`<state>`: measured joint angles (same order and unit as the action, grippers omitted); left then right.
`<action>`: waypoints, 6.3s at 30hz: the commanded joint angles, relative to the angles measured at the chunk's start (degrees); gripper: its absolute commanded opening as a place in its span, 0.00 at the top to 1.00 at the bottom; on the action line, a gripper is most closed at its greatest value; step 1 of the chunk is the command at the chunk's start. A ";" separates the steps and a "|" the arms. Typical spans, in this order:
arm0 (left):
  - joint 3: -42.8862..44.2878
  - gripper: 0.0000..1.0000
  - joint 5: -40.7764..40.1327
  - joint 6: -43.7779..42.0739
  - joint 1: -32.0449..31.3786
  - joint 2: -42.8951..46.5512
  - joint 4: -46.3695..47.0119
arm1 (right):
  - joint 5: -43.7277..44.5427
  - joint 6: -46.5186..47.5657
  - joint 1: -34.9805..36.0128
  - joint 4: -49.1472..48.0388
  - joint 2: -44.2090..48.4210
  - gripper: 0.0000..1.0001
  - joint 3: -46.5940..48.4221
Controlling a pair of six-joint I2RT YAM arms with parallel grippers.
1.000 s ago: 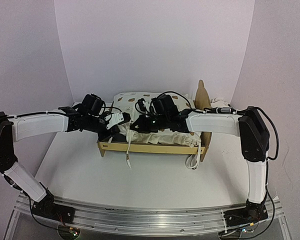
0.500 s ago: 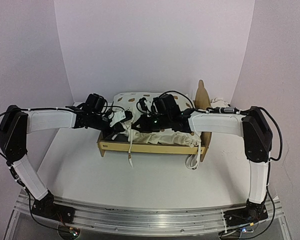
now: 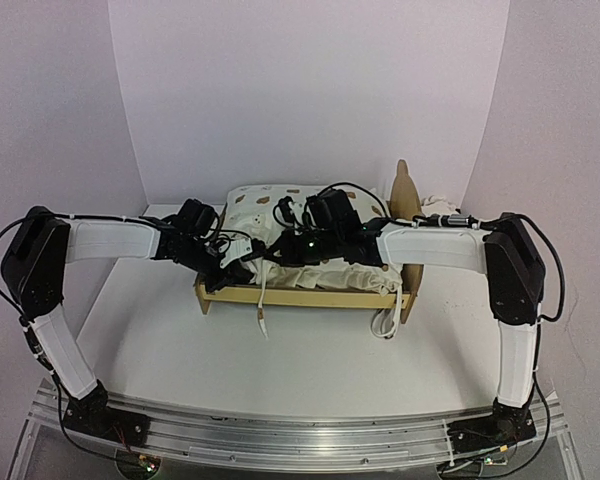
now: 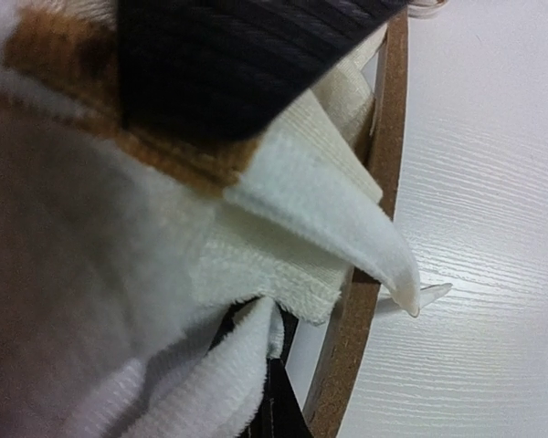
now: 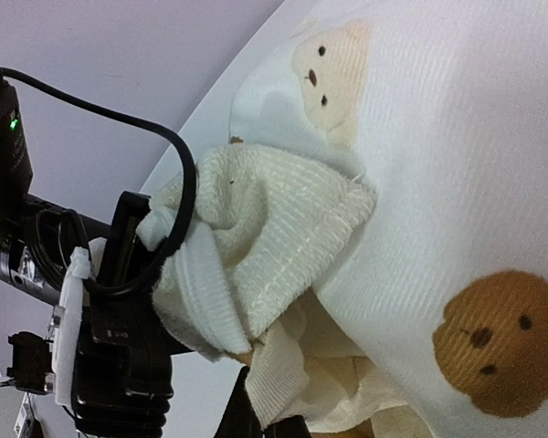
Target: Set up the pet bed
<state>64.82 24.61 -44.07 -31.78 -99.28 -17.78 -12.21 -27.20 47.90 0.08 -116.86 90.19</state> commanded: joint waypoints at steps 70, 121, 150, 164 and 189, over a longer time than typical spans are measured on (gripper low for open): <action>11.95 1.00 -5.77 -4.02 -1.27 1.72 -29.94 | 12.09 16.09 10.80 -37.70 -2.19 0.62 -27.91; 32.05 1.00 5.83 10.17 -4.58 -0.66 -42.56 | 32.21 26.61 12.49 -59.96 -0.34 0.58 -40.96; 33.04 1.00 3.79 14.17 -4.63 -1.87 -39.15 | 30.65 21.40 12.96 -57.67 -5.71 1.00 -33.79; 17.08 1.00 -1.70 11.53 0.15 -4.26 -27.96 | 21.67 18.44 17.19 -35.13 4.29 1.00 -40.39; 15.44 0.37 -9.88 -15.58 0.46 8.56 -43.25 | 18.93 19.19 17.17 -21.96 8.25 1.00 -35.85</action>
<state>77.10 14.90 -51.36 -31.12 -93.67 -53.08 8.38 -9.23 64.95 -24.07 -112.05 52.40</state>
